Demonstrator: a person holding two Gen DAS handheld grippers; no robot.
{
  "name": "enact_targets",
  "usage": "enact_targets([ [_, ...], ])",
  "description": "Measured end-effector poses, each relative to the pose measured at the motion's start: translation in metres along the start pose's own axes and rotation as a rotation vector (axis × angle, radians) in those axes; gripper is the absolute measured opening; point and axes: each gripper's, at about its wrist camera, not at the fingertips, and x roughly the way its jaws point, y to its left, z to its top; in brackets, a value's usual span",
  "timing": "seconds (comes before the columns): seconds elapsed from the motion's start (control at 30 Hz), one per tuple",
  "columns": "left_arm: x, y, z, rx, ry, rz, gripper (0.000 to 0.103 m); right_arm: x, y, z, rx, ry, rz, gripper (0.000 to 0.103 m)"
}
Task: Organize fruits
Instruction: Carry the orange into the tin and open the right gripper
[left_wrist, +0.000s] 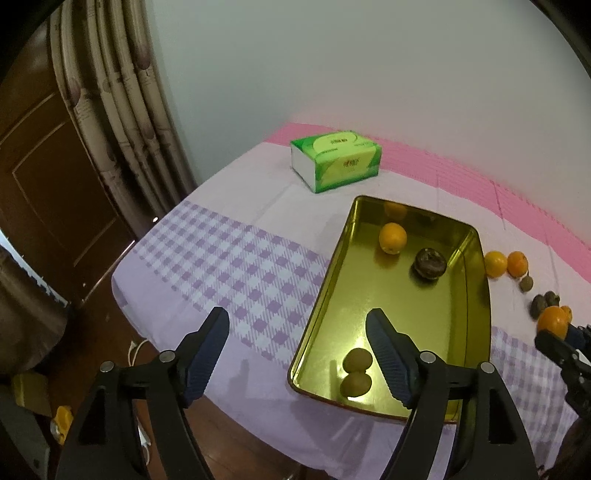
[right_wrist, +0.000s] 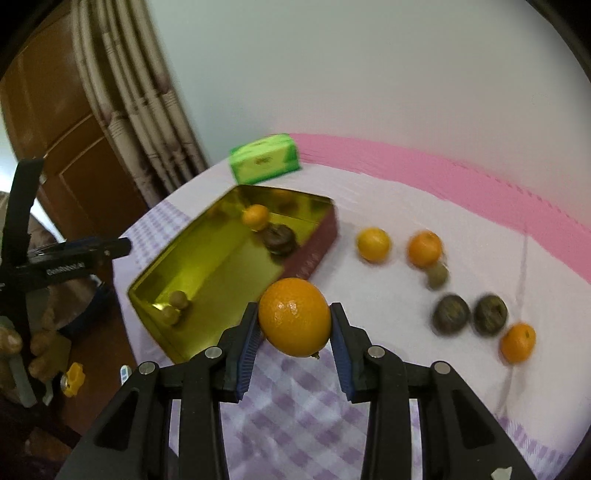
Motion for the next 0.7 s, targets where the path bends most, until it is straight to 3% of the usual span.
enact_targets([
  [0.27,-0.001,0.004,0.001,-0.025,-0.001,-0.006,0.081,0.033,0.041,0.032,-0.101,0.047,0.064,0.034],
  [0.7,0.002,0.007,0.003,-0.045,-0.001,0.003,0.083,0.103,0.066,0.058,-0.107,0.175,0.088,0.034],
])
